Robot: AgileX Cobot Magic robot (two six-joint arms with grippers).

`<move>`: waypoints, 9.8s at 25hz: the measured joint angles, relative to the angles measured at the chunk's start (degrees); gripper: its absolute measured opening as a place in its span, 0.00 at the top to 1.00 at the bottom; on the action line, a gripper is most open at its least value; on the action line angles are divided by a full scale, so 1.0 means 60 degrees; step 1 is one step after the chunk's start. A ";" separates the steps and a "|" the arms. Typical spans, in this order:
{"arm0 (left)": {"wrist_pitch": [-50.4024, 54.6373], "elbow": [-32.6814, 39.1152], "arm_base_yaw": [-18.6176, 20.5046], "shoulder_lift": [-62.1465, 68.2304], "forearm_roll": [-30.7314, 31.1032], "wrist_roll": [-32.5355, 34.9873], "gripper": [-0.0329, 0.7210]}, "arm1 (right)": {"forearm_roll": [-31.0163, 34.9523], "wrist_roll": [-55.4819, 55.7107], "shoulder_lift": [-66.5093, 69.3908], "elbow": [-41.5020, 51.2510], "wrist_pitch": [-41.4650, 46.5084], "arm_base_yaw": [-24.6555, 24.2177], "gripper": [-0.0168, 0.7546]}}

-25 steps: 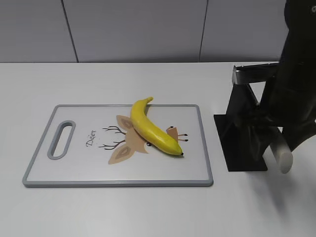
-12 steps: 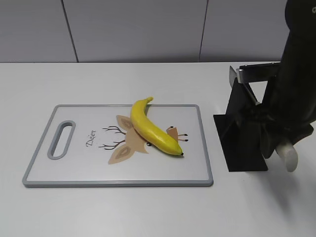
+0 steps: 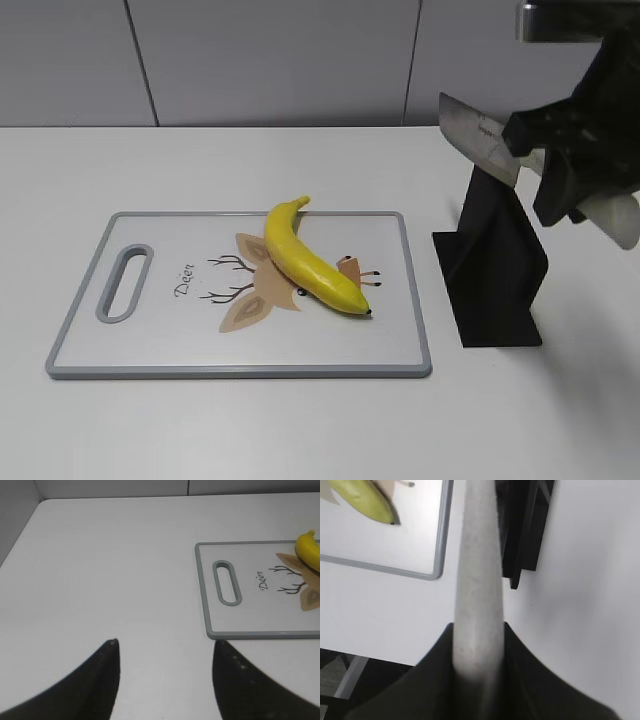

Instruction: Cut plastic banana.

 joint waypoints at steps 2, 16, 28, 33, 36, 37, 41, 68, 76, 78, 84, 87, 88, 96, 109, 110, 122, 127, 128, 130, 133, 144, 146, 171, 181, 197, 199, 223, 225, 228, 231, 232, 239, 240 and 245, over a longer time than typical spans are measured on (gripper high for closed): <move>-0.0008 0.0000 0.0000 0.0000 0.0000 0.0000 0.20 | 0.0008 -0.0184 -0.0122 -0.0301 0.0045 0.0000 0.75; -0.1360 -0.0341 0.0000 0.1594 -0.0008 0.1212 0.20 | 0.0610 -0.6294 -0.0147 -0.1652 -0.0217 0.0000 0.75; -0.3225 -0.1750 -0.0563 0.6583 -0.1472 0.4305 0.20 | 0.0991 -1.0950 0.0947 -0.1682 -0.0709 0.0000 0.75; -0.3283 -0.3122 -0.0986 0.8765 -0.2194 0.6533 0.20 | 0.1130 -1.2110 0.1521 -0.1682 -0.0897 0.0000 0.75; -0.3283 -0.4002 -0.1297 1.0252 -0.2518 0.7823 0.23 | 0.1543 -1.3006 0.1769 -0.1682 -0.0996 0.0000 0.75; -0.3253 -0.4324 -0.1429 1.0671 -0.2562 0.8175 0.25 | 0.1743 -1.3227 0.1858 -0.1682 -0.1021 0.0000 0.75; -0.3251 -0.5597 -0.2036 1.2497 -0.2699 0.9516 0.27 | 0.2223 -1.3903 0.2159 -0.1693 -0.1363 0.0000 0.75; -0.3466 -0.8012 -0.3232 1.7002 -0.2863 1.1365 0.48 | 0.3369 -1.5374 0.3655 -0.2700 -0.1805 -0.0333 0.75; -0.3497 -0.8012 -0.3232 1.7011 -0.2863 1.1369 0.74 | 0.3146 -1.5409 0.3787 -0.2700 -0.1843 -0.0631 0.75; -0.3506 -0.8012 -0.3232 1.7011 -0.2854 1.1378 0.75 | 0.3225 -1.5416 0.3787 -0.2700 -0.1833 -0.0630 0.75; -0.3430 -0.8012 -0.3232 1.7043 -0.2804 1.1451 0.92 | 0.3372 -1.5548 0.3787 -0.2700 -0.1867 -0.0630 0.75; -0.3434 -0.8034 -0.3232 1.7255 -0.2815 1.1499 0.94 | 0.3313 -1.5646 0.3799 -0.2700 -0.1976 -0.0630 0.75; -0.3453 -0.8038 -0.3232 1.7334 -0.2823 1.1499 0.94 | 0.3291 -1.5682 0.3816 -0.2700 -0.2018 -0.0630 0.75; -0.3636 -0.8070 -0.3232 1.7502 -0.2616 1.1509 0.95 | 0.3374 -1.5692 0.4451 -0.2700 -0.2252 -0.0630 0.75; -0.4154 -0.8204 -0.3172 1.9204 -0.3201 1.1591 0.95 | 0.3133 -1.5730 0.6255 -0.2815 -0.2595 -0.0713 0.74; -0.4183 -0.8230 -0.3172 1.9328 -0.3223 1.1619 0.95 | 0.3087 -1.5730 0.6377 -0.2826 -0.2645 -0.0724 0.74; -0.4000 -0.8238 -0.3172 1.9111 -0.3350 1.1635 0.95 | 0.3021 -1.5654 0.6224 -0.2826 -0.2602 -0.0714 0.73; -0.3670 -0.8096 -0.3217 1.8556 -0.3208 1.1570 0.96 | 0.3001 -1.5530 0.5469 -0.2807 -0.2332 -0.0672 0.74; -0.3648 -0.8096 -0.3217 1.8353 -0.3185 1.1570 0.96 | 0.2995 -1.5512 0.5285 -0.2807 -0.2307 -0.0672 0.74; -0.3620 -0.8096 -0.3217 1.8030 -0.3146 1.1570 0.96 | 0.2995 -1.5492 0.4976 -0.2807 -0.2239 -0.0672 0.74; -0.3492 -0.8096 -0.3232 1.7600 -0.3069 1.1570 0.96 | 0.3041 -1.5464 0.4677 -0.2807 -0.2014 -0.0672 0.74; -0.3371 -0.8096 -0.3233 1.6890 -0.3520 1.1460 0.60 | 0.3154 -1.5016 0.3997 -0.3121 -0.1339 -0.0672 0.75; -0.3350 -0.8096 -0.3233 1.6814 -0.3680 1.1442 0.42 | 0.3184 -1.4959 0.3997 -0.3228 -0.1311 -0.0672 0.75; -0.1493 -0.9176 -0.1662 1.5454 -0.2959 0.5097 0.17 | 0.2018 -0.9817 0.3022 -0.3422 -0.0143 -0.0672 0.75; 0.0847 -0.9176 -0.0908 1.5454 -0.1099 0.2245 0.21 | 0.0182 -0.5017 0.2230 -0.3422 0.0296 -0.0672 0.75; 0.0994 -0.5906 -0.0888 1.2118 -0.0140 0.0679 0.27 | -0.0508 -0.1982 -0.0236 -0.1364 -0.0437 -0.0672 0.75; 0.0758 -0.5254 -0.0888 1.1338 -0.0140 0.0660 0.27 | -0.0508 -0.1669 -0.0755 -0.0697 -0.0993 -0.0672 0.75; -0.0514 -0.0610 -0.0888 0.2723 -0.0064 0.0636 0.27 | -0.3018 0.3520 -0.1840 0.2424 -0.3390 0.1204 0.75; -0.0525 -0.0442 -0.0888 0.2097 -0.0062 0.0640 0.27 | -0.3017 0.3597 -0.1846 0.2643 -0.3600 0.1216 0.75; -0.0432 -0.0233 -0.0888 0.1293 -0.0062 0.0640 0.27 | -0.3060 0.3852 -0.1846 0.2987 -0.3850 0.1216 0.75; -0.0197 -0.0096 -0.0888 0.0649 -0.0062 0.0640 0.27 | -0.3179 0.3983 -0.1797 0.3169 -0.3925 0.1216 0.75; -0.0085 -0.0056 -0.0888 0.0460 -0.0062 0.0640 0.27 | -0.3233 0.3993 -0.1755 0.3191 -0.3962 0.1216 0.75; 0.0033 -0.0006 -0.0888 0.0002 -0.0140 0.0640 0.27 | -0.3382 0.4020 -0.1150 0.3191 -0.4264 0.1218 0.75; 0.0033 -0.0006 -0.0888 0.0002 -0.0140 0.0640 0.27 | -0.3393 0.4031 -0.1054 0.3191 -0.4274 0.1218 0.75; 0.0033 -0.0006 -0.0888 0.0002 -0.0140 0.0640 0.27 | -0.3529 0.4041 -0.0689 0.3191 -0.4406 0.1218 0.75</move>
